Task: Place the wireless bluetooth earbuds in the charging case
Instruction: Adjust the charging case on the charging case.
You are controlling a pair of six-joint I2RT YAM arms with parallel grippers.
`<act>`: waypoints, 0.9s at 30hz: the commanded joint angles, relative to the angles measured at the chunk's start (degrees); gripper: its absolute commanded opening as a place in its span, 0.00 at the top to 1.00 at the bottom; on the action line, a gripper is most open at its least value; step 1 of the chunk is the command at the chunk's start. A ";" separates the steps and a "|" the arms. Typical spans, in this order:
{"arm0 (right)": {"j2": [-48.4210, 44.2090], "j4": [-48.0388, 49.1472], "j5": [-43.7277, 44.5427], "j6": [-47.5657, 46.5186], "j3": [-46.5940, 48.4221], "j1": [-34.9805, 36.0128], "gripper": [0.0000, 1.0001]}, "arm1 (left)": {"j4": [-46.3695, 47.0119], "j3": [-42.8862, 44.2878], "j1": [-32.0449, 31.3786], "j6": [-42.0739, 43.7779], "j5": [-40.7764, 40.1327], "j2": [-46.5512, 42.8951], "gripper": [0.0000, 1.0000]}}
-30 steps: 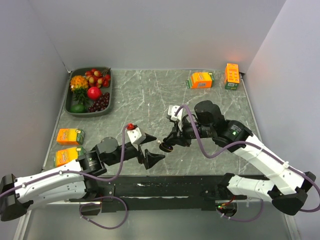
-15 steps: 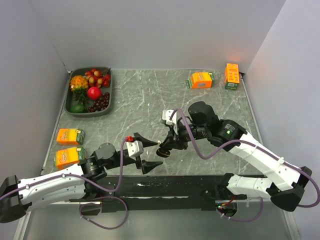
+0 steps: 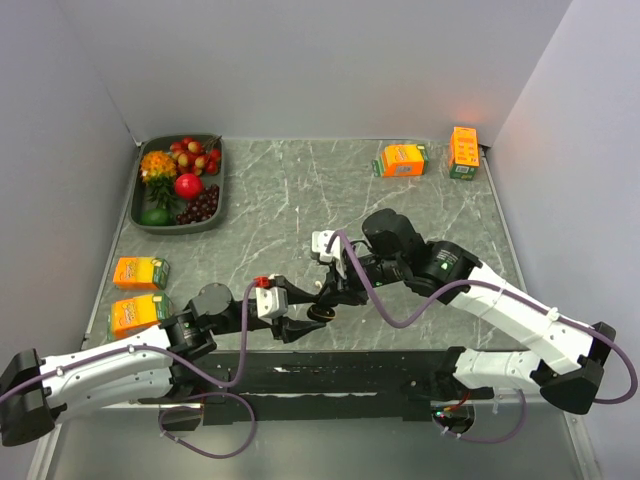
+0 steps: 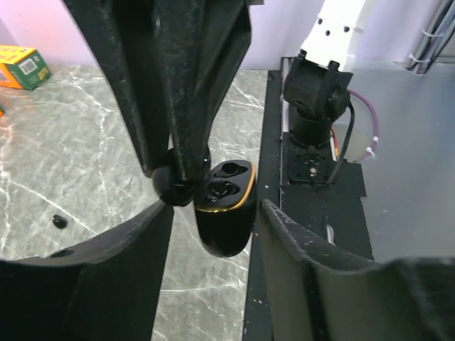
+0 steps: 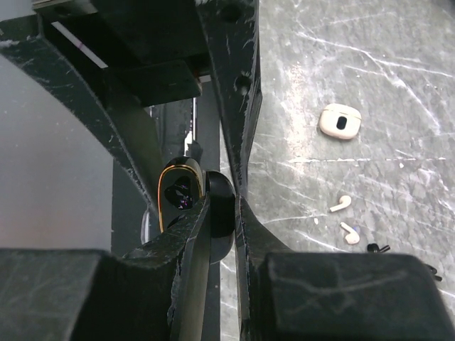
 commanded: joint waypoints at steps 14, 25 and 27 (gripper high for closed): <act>-0.20 3.34 5.75 -1.61 2.68 1.48 1.00 | 2.84 2.33 0.59 -5.54 4.60 0.41 0.39; -0.46 4.04 6.54 -1.35 1.98 2.19 1.00 | 5.56 2.59 0.94 -7.39 6.27 2.96 0.59; -0.73 4.13 7.15 -1.26 1.63 2.36 1.00 | 5.56 2.68 0.94 -8.09 5.31 3.40 0.50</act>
